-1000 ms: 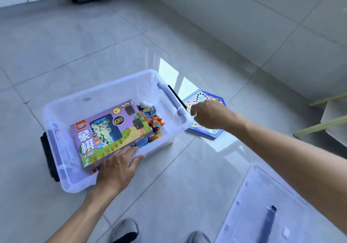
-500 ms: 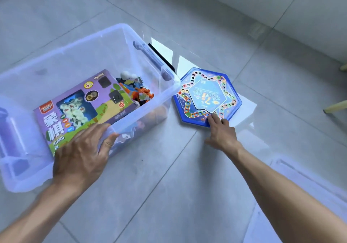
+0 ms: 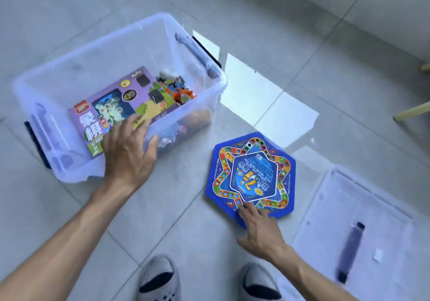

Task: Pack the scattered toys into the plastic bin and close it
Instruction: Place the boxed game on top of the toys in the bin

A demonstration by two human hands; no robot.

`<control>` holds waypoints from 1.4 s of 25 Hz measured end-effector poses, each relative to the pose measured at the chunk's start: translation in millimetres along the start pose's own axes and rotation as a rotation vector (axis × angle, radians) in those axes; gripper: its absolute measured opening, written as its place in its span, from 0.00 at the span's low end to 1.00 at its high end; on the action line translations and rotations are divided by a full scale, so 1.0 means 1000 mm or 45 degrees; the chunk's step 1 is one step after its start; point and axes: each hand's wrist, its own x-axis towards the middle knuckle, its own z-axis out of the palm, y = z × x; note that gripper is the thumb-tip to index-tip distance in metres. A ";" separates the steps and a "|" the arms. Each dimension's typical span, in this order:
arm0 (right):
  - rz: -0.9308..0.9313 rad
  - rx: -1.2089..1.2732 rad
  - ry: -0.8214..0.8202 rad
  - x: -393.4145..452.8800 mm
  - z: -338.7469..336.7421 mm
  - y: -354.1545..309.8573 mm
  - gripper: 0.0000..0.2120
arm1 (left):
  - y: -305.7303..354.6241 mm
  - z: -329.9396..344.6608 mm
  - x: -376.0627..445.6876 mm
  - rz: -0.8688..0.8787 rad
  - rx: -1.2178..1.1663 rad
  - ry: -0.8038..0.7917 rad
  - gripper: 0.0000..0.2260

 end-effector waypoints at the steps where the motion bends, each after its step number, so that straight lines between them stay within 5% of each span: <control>1: -0.047 0.070 -0.054 -0.011 0.012 -0.001 0.27 | 0.008 0.009 -0.019 0.112 0.038 0.055 0.19; 3: -0.004 0.214 0.056 -0.018 0.021 0.013 0.25 | 0.022 0.039 -0.070 0.314 0.084 -0.050 0.18; 4: 0.145 0.297 0.222 -0.017 0.020 0.027 0.25 | 0.026 0.061 -0.095 0.345 0.089 -0.264 0.19; 7: 0.900 0.762 0.486 -0.020 0.006 0.077 0.25 | 0.037 0.114 -0.134 -0.053 -0.195 -0.949 0.23; 10: 1.099 1.239 0.233 -0.021 0.000 0.090 0.21 | 0.057 0.133 -0.125 -0.428 -0.424 -0.950 0.26; 14: 1.139 1.685 0.233 -0.016 0.008 0.090 0.15 | 0.050 0.138 -0.108 -1.016 -0.908 -1.039 0.22; 19: 0.934 1.892 0.055 -0.011 -0.016 0.076 0.06 | 0.031 0.109 -0.111 -1.287 -1.324 -0.914 0.10; 23: 0.667 2.218 -0.083 -0.015 -0.062 0.047 0.16 | 0.023 0.049 -0.100 -1.235 -1.625 -0.756 0.12; 26: 0.380 2.372 0.090 -0.024 -0.113 0.024 0.14 | 0.027 -0.010 -0.073 -0.913 -1.601 -0.653 0.10; 28: 0.245 2.453 0.167 -0.034 -0.138 0.013 0.13 | 0.017 -0.044 -0.043 -0.624 -1.400 -0.219 0.10; 30: 0.159 2.484 0.203 -0.046 -0.157 0.004 0.14 | -0.013 -0.060 -0.012 -0.347 -0.817 0.107 0.13; 32: 0.103 2.491 0.231 -0.058 -0.173 -0.003 0.18 | -0.039 -0.054 -0.001 -0.251 -0.137 -0.168 0.11; 34: 0.046 2.468 0.251 -0.069 -0.189 -0.014 0.23 | -0.052 -0.043 -0.012 -0.215 -0.048 -0.428 0.13; 35: 0.054 2.434 0.267 -0.070 -0.196 -0.020 0.24 | -0.054 -0.041 -0.021 -0.187 -0.148 -0.402 0.19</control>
